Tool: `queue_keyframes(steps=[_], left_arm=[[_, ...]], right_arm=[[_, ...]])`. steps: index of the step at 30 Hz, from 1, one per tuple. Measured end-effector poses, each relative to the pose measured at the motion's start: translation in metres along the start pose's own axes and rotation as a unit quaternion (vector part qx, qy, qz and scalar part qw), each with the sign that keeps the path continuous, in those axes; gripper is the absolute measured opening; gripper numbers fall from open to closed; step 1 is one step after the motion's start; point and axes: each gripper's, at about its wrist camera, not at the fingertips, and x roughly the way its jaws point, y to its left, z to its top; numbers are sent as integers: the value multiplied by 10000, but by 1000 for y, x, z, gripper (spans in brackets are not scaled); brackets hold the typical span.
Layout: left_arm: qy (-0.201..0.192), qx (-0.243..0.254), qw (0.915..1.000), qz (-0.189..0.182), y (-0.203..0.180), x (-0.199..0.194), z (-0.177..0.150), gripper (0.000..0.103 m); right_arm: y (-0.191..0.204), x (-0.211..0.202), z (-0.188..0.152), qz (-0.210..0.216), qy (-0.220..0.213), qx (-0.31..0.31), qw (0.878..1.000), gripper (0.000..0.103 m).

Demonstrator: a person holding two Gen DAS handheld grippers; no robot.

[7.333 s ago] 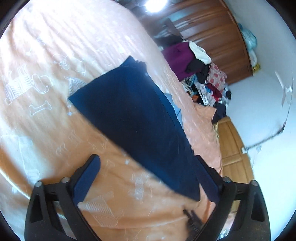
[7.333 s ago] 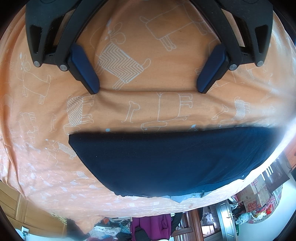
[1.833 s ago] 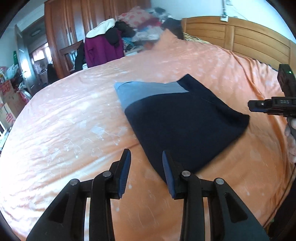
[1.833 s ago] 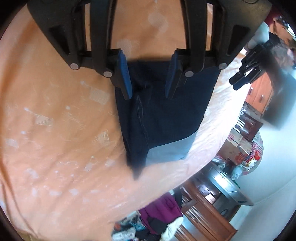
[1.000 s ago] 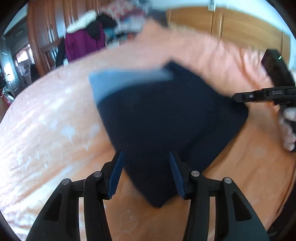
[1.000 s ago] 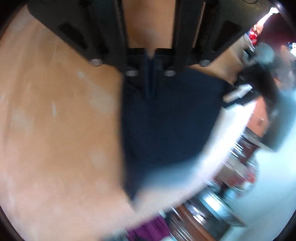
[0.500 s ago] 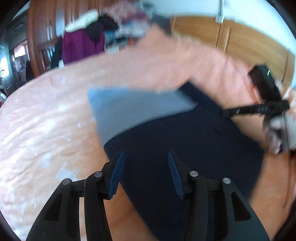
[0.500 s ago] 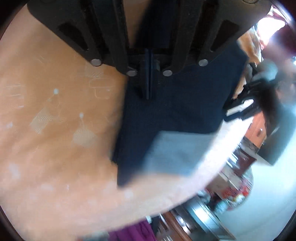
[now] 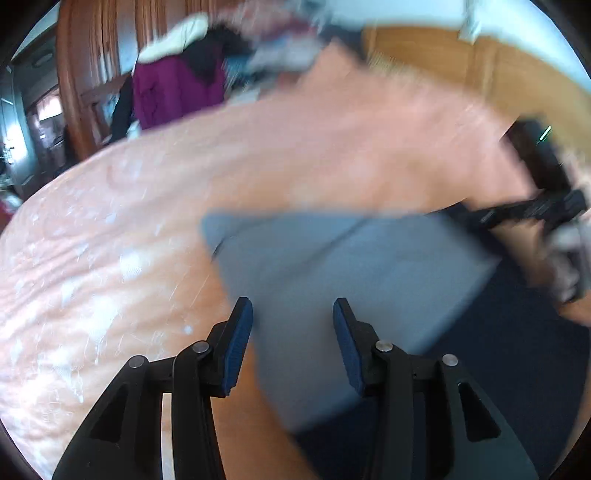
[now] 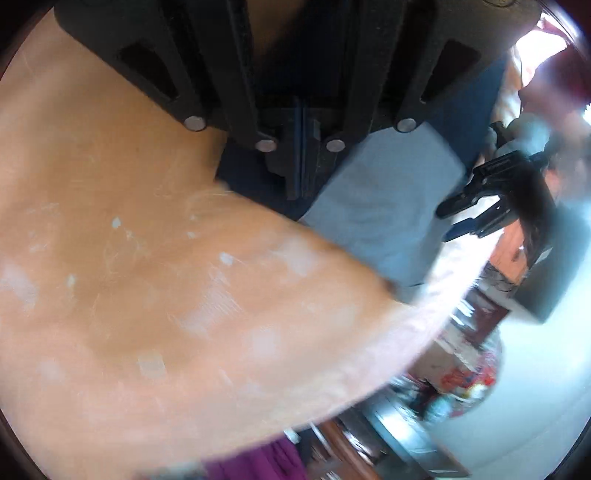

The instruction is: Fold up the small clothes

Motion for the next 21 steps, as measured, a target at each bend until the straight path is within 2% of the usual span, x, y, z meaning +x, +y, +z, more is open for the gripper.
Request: queue_keyframes(steps=[3,6,7,9,12,13,15,16,17,19,20,21], left_arm=[[11,-285,9993,-225,11,14,-8,59],[-129,-288,9992,-236,9,-5,-8,51],[-188,-285,9991,-268,5,-15,-8,46],[-471,-229,9972,-527,-7,-51,-16,46],[-576,47,9947,-854,-33,-106,-51,46],[-562,55,9928,-1053,-43,-122,-67,46],[-411,169,9916,-1218,-62,-141,-95,47],[-261,230,9918,-1228,-71,-143,-109,50],[19,258,9930,-1153,-78,-138,-125,51],[159,-3,9947,-1018,-80,-132,-144,56],[152,-37,9956,-929,-80,-133,-146,61],[184,-87,9960,-866,-80,-135,-144,61]], right_arm=[[-9,0,0,161,-14,136,9998,0],[-3,-25,0,211,-324,48,9992,3],[1,-37,-4,342,-454,45,9984,3],[13,-54,-15,429,-499,-75,9978,3],[32,-80,-50,533,-529,-166,9970,4],[40,-89,-69,642,-505,-154,9965,7],[55,-97,-102,680,-452,-127,9966,19],[61,-97,-124,693,-346,-69,9970,31],[61,-96,-134,672,-238,-30,9975,39],[62,-85,-153,484,-81,40,9988,40],[61,-87,-156,411,-126,67,9991,39],[64,-90,-154,271,-138,90,9995,39]])
